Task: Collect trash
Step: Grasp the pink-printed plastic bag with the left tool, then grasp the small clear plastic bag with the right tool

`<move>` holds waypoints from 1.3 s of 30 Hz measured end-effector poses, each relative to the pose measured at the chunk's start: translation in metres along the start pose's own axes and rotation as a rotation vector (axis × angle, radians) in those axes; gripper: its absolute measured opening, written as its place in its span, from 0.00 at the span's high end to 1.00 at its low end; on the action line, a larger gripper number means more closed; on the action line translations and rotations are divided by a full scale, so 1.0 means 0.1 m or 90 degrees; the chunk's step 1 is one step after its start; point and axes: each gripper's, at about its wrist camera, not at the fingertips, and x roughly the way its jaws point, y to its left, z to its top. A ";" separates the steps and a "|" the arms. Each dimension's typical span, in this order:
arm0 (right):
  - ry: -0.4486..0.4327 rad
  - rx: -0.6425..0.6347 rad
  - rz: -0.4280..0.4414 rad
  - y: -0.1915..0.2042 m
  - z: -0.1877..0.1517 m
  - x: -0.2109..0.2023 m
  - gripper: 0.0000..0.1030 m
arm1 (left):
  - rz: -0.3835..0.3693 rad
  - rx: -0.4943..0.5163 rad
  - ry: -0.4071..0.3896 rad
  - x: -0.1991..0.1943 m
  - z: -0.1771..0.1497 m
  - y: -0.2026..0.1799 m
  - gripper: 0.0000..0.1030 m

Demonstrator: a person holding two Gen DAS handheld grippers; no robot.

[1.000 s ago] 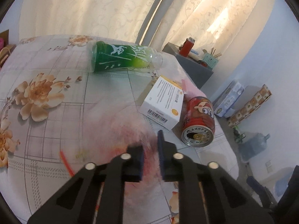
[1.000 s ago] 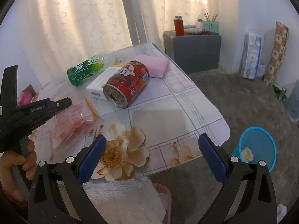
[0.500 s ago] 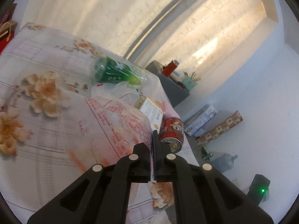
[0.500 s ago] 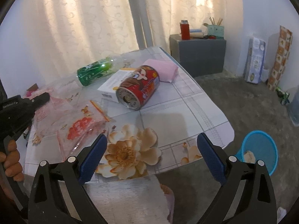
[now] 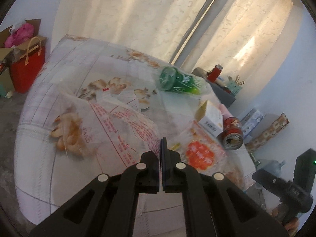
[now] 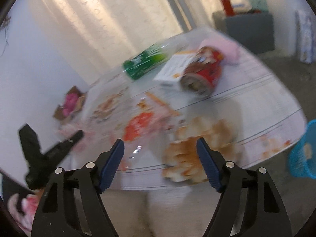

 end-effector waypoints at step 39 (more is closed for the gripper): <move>0.054 -0.070 -0.102 0.24 0.18 0.65 1.00 | -0.026 -0.015 -0.003 -0.08 -0.11 0.29 0.99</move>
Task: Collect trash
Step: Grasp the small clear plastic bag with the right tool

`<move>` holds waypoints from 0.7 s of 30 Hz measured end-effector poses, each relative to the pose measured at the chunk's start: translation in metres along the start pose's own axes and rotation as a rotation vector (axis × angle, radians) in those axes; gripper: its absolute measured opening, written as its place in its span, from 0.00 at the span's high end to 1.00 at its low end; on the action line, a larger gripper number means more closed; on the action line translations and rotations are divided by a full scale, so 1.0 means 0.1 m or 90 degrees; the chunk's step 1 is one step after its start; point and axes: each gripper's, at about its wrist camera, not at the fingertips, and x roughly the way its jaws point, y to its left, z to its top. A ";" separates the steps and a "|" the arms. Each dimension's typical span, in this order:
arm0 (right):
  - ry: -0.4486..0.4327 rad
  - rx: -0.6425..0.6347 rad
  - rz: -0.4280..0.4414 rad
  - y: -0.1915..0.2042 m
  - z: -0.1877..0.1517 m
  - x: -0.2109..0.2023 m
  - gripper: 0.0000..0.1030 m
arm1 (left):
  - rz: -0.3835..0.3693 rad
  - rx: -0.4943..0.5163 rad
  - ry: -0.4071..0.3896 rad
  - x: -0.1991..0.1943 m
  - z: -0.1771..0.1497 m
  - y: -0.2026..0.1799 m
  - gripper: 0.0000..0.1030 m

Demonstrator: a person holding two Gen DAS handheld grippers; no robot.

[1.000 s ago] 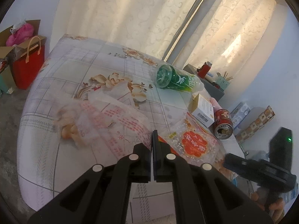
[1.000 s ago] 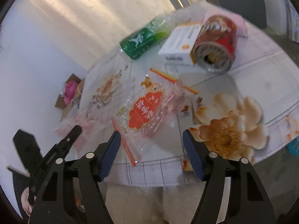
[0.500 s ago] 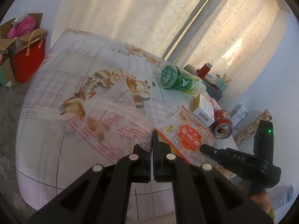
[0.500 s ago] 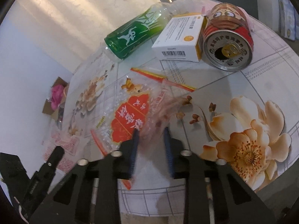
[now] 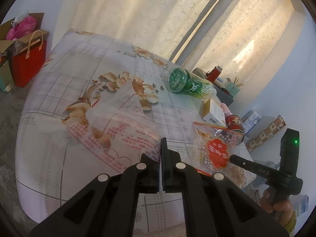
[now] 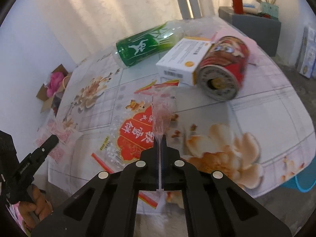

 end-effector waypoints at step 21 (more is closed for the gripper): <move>-0.071 0.011 0.035 -0.17 -0.11 -0.50 1.00 | -0.014 0.076 0.005 -0.05 0.03 -0.49 0.99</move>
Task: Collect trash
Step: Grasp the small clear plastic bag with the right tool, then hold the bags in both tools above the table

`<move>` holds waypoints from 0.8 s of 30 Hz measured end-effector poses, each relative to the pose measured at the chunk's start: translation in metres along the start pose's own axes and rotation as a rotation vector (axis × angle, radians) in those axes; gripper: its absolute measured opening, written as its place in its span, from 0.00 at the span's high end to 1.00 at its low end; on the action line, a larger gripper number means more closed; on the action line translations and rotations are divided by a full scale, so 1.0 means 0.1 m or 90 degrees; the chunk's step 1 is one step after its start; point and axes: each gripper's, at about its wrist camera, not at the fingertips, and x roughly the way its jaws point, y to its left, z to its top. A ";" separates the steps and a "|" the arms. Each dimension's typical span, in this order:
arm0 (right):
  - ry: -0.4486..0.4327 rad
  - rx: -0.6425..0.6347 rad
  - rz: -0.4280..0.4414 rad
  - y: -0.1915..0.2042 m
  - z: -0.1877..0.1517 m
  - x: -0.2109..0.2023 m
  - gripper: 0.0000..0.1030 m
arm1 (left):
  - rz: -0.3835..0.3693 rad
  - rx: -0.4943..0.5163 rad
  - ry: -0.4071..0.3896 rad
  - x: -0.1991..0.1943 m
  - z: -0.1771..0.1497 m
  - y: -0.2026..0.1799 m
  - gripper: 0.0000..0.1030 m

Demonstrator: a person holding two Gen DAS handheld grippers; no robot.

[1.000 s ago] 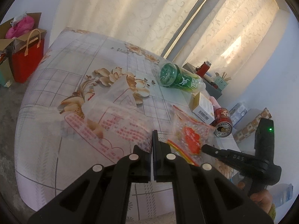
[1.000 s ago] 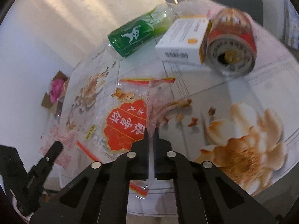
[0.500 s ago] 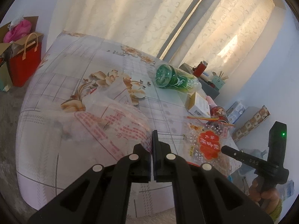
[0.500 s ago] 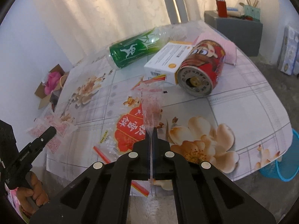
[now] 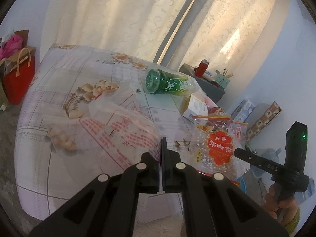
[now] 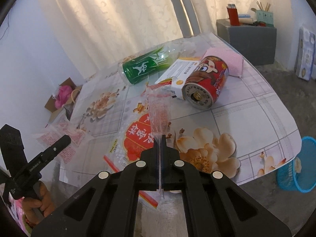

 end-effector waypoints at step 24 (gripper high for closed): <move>-0.022 0.069 0.048 -0.23 -0.06 -0.16 1.00 | -0.002 0.052 0.009 0.04 0.06 -0.28 0.99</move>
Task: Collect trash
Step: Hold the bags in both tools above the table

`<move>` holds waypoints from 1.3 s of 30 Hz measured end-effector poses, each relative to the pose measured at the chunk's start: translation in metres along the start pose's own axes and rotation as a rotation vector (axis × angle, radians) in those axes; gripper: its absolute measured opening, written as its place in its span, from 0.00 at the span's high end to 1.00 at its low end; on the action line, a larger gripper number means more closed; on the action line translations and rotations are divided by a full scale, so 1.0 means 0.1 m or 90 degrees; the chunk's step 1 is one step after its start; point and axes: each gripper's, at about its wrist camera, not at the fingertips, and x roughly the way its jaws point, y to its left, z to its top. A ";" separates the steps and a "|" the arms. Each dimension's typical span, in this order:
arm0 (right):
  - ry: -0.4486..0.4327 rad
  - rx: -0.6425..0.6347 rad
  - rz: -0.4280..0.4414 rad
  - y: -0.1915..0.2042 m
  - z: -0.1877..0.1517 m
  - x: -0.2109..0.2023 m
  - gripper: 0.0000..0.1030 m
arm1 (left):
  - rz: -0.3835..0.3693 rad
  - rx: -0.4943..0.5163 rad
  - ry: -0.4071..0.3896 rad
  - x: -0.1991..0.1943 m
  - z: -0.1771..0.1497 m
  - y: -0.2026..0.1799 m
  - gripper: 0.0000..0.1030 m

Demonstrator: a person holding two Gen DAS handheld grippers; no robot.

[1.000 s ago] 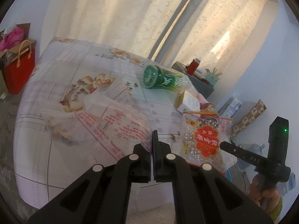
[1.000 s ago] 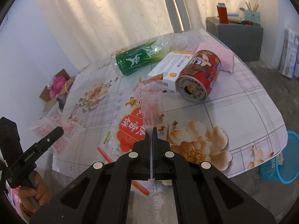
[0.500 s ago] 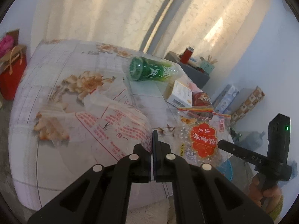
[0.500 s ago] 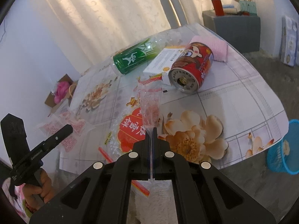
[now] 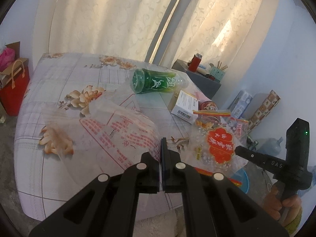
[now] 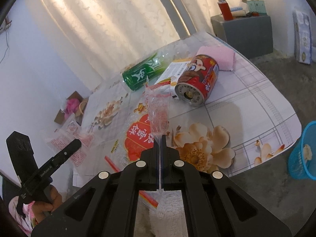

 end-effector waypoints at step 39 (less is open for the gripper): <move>-0.012 0.030 0.011 -0.04 -0.01 -0.10 1.00 | 0.010 -0.008 0.003 -0.02 0.01 0.03 0.99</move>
